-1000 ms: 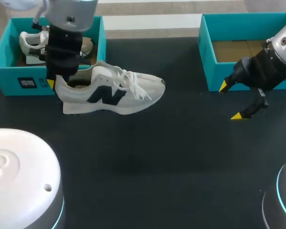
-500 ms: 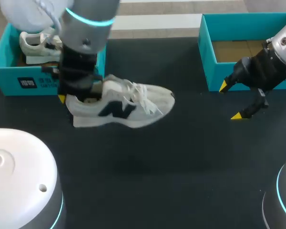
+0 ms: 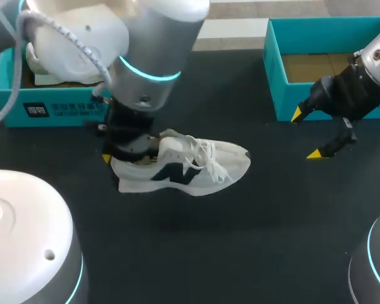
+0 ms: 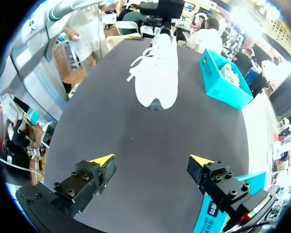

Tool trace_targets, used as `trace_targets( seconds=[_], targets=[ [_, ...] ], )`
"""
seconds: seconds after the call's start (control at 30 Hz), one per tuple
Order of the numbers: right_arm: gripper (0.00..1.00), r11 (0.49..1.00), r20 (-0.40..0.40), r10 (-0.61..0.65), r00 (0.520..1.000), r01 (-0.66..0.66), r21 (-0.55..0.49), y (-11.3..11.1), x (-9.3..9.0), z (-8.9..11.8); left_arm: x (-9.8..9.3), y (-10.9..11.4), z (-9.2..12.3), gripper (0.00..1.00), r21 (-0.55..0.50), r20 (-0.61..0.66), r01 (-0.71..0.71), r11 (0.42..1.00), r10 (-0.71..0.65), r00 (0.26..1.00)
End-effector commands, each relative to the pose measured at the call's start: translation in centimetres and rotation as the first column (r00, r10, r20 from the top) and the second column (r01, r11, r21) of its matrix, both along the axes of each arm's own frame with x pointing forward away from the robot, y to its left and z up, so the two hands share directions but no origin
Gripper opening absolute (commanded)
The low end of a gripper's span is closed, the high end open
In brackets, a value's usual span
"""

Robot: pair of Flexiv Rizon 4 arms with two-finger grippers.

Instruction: Take the shoe out of the shoebox, open the shoe tongue, remove and reinsert the insole, then place the shoe into the shoebox

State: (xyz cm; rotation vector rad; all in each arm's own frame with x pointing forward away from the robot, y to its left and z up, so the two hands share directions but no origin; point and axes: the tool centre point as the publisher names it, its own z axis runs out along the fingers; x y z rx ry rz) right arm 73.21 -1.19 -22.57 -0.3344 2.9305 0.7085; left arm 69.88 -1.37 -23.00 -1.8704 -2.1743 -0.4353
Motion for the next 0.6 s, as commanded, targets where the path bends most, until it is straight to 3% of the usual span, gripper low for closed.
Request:
trace_targets(
  seconds=[0.03, 0.27, 0.6],
  targets=[
    [1.00, 1.000, 0.001, -0.002, 1.000, 0.002, -0.003, 0.1, 0.0, -0.1, 0.1, -1.0, -2.3, 0.00, 0.013, 0.002, -0.018, 1.000, 0.018, 1.000],
    [1.00, 1.000, 0.001, -0.002, 1.000, 0.002, -0.003, 0.1, 0.0, -0.1, 0.4, -1.6, -6.0, 0.00, 0.002, -0.034, -0.050, 0.999, 0.050, 0.998],
    [1.00, 1.000, 0.001, -0.002, 1.000, 0.002, -0.003, 0.1, 0.0, -0.1, 0.5, -2.2, -9.7, 0.00, 0.036, -0.052, -0.041, 0.999, 0.042, 0.998]
  ],
)
